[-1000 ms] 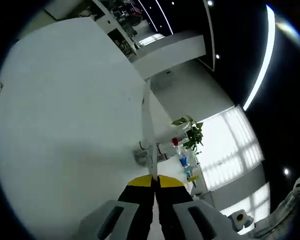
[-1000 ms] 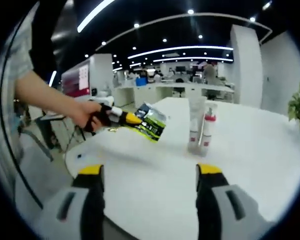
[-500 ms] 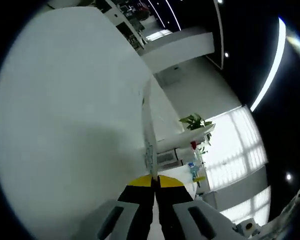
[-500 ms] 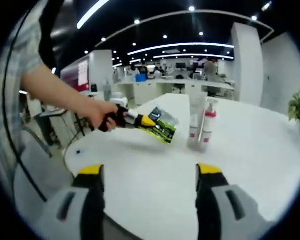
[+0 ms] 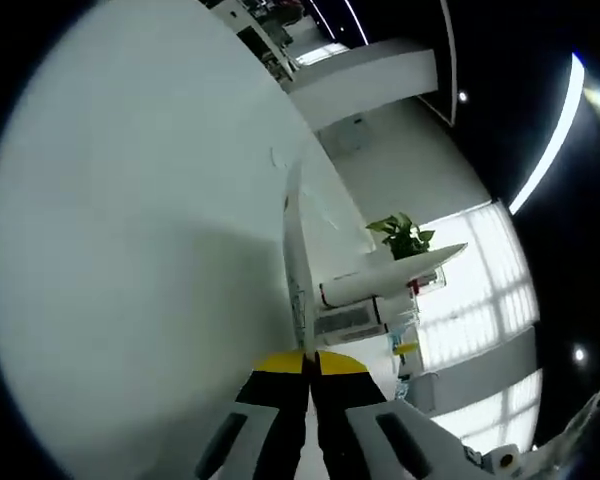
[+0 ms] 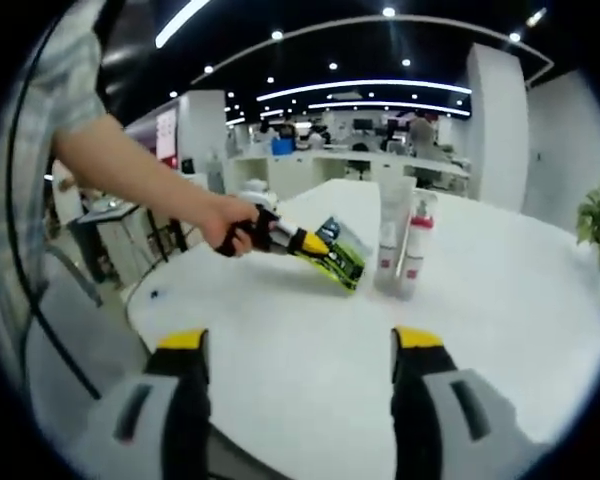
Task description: Arrange the skincare products in the storage area until every visible bottle or jar stands upright without overlapping.
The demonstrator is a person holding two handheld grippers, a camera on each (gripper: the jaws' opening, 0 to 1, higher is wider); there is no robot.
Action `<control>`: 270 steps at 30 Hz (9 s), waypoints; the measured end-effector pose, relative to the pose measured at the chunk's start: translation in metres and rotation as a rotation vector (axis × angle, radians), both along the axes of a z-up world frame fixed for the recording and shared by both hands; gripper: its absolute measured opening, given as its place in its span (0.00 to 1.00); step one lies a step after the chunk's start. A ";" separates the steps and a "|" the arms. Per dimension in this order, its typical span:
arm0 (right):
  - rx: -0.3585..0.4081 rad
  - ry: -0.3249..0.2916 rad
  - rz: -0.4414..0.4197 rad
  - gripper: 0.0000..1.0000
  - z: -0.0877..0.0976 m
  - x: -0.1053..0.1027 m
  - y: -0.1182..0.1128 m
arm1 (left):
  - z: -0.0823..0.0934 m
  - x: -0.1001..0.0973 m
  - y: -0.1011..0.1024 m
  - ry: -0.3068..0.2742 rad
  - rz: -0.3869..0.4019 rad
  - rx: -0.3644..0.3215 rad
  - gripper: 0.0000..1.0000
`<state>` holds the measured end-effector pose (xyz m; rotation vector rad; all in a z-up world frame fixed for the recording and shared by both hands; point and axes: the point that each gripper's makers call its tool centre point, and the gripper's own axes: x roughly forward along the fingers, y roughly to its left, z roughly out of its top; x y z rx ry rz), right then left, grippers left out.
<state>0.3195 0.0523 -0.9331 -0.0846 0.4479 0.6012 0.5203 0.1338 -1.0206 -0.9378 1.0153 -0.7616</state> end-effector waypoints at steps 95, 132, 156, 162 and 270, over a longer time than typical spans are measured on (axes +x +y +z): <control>-0.085 0.060 0.048 0.59 -0.017 -0.010 0.002 | -0.034 -0.002 0.007 -0.264 -0.336 0.757 0.52; -0.075 0.003 0.084 0.62 -0.006 -0.012 0.011 | 0.030 -0.155 0.041 -0.270 -0.169 0.439 0.57; -0.049 -0.048 0.229 0.62 0.004 -0.027 0.039 | 0.066 -0.212 0.080 -0.250 0.028 0.582 0.58; -0.039 -0.055 0.214 0.62 0.007 -0.025 0.036 | 0.070 -0.223 0.088 -0.292 0.049 0.605 0.57; 0.054 0.034 0.226 0.54 0.004 -0.029 0.037 | 0.007 -0.207 0.162 -0.402 -0.377 1.039 0.39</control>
